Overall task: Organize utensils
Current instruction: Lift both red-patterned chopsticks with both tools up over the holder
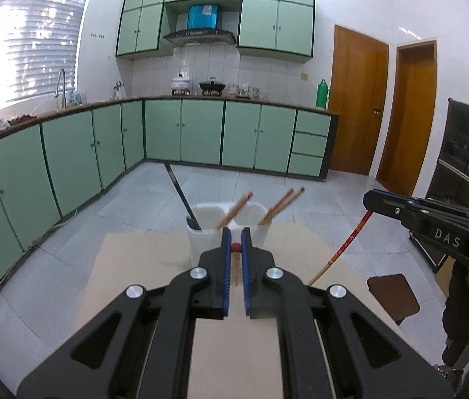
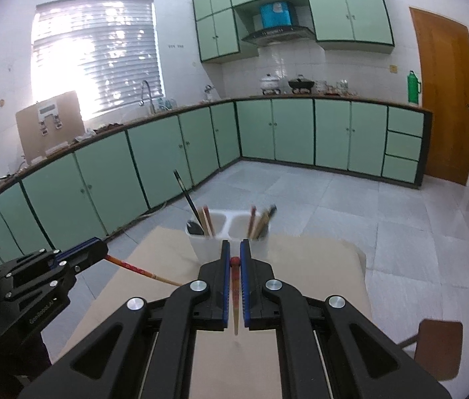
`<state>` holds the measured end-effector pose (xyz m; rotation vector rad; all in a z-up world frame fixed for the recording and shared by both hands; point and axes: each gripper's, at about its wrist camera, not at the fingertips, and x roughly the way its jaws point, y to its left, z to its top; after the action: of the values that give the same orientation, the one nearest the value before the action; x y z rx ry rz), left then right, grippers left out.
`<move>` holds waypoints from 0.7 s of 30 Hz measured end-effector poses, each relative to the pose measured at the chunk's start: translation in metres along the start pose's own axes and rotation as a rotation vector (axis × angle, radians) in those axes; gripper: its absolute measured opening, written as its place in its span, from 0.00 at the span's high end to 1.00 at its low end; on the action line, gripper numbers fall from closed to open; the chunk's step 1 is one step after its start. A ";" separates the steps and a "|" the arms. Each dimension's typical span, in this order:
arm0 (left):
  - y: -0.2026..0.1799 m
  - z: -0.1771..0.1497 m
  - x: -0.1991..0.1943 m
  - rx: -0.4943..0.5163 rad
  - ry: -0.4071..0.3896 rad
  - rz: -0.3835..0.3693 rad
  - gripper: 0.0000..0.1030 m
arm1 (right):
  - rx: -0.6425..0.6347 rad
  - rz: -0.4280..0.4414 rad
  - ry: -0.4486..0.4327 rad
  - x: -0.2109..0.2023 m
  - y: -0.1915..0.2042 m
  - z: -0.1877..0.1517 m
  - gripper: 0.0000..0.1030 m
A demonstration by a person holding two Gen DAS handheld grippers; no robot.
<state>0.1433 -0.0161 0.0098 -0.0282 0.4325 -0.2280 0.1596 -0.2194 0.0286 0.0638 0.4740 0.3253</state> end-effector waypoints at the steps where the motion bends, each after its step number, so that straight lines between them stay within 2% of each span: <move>1: 0.001 0.006 -0.003 0.002 -0.014 0.000 0.95 | -0.006 0.005 -0.011 -0.001 0.001 0.007 0.94; 7: 0.004 0.052 -0.022 0.036 -0.124 0.019 0.95 | -0.022 0.017 -0.089 -0.005 0.006 0.050 0.94; 12: -0.002 0.088 -0.023 0.080 -0.191 0.034 0.95 | -0.024 0.020 -0.163 -0.003 0.009 0.088 0.94; 16: -0.005 0.107 -0.003 0.091 -0.179 0.015 0.95 | -0.032 -0.011 -0.197 0.011 0.009 0.115 0.94; 21: 0.000 0.116 0.033 0.079 -0.111 -0.013 0.95 | -0.007 -0.040 -0.197 0.046 0.002 0.130 0.94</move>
<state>0.2210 -0.0260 0.1020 0.0334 0.3128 -0.2547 0.2574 -0.2007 0.1243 0.0787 0.2782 0.2780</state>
